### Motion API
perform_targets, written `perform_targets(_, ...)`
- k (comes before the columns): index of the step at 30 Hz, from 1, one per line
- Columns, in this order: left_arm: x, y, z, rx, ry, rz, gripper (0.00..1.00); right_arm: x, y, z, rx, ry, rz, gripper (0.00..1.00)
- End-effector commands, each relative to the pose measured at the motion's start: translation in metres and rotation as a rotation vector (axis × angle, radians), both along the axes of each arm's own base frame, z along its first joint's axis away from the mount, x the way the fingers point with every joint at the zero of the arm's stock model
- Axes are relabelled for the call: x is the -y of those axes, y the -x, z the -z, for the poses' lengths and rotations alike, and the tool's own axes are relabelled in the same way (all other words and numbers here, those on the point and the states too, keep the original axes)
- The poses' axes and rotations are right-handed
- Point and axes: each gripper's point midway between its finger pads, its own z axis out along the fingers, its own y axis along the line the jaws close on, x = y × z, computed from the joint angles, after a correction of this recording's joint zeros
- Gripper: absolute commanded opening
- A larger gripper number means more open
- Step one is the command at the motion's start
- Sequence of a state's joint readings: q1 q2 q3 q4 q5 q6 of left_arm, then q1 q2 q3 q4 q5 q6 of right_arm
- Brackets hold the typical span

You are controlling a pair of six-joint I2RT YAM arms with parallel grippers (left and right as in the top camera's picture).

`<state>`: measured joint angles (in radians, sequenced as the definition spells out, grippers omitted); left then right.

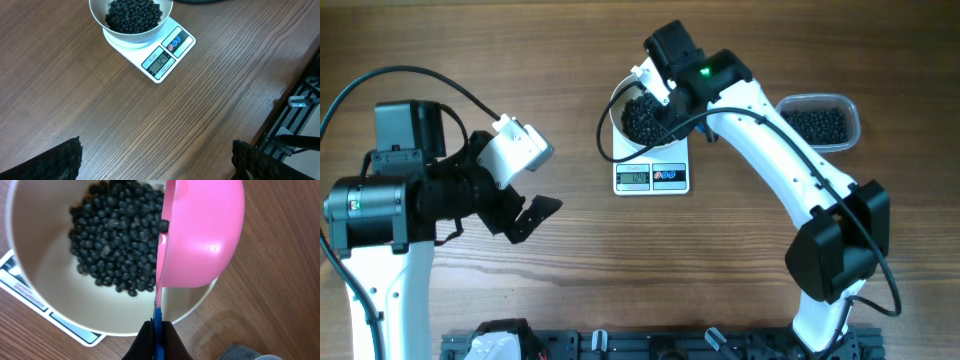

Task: Scoop item into bowl and weigh 150g on scale
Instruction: 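Tip the pink scoop to pour beans into the white bowl, then return the pink scoop with the right gripper to the bean tub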

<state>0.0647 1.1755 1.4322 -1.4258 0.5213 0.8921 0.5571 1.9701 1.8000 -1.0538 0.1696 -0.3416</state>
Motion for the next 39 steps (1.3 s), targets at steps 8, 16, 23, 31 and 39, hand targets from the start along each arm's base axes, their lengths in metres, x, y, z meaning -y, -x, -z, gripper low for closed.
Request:
perform_targets(8,0.001,0.000,0.002,-0.013,0.002,-0.005,1.00,-0.009,-0.007,-0.025,0.077,-0.029,-0.041,0.04)
perform_targets(16,0.001,0.000,0.002,-0.013,0.002,-0.005,1.00,0.006,-0.013,-0.056,0.169,-0.044,0.041,0.04)
perform_targets(23,0.001,0.000,0.002,-0.013,0.002,-0.005,1.00,0.071,-0.009,-0.099,0.204,-0.143,0.329,0.04)
perform_targets(31,0.001,0.000,0.002,-0.013,0.002,-0.005,1.00,0.175,0.013,-0.112,0.157,-0.197,0.770,0.04)
perform_targets(39,0.001,0.000,0.002,-0.013,0.002,-0.005,1.00,0.262,0.079,-0.087,-0.092,-0.073,1.036,0.04)
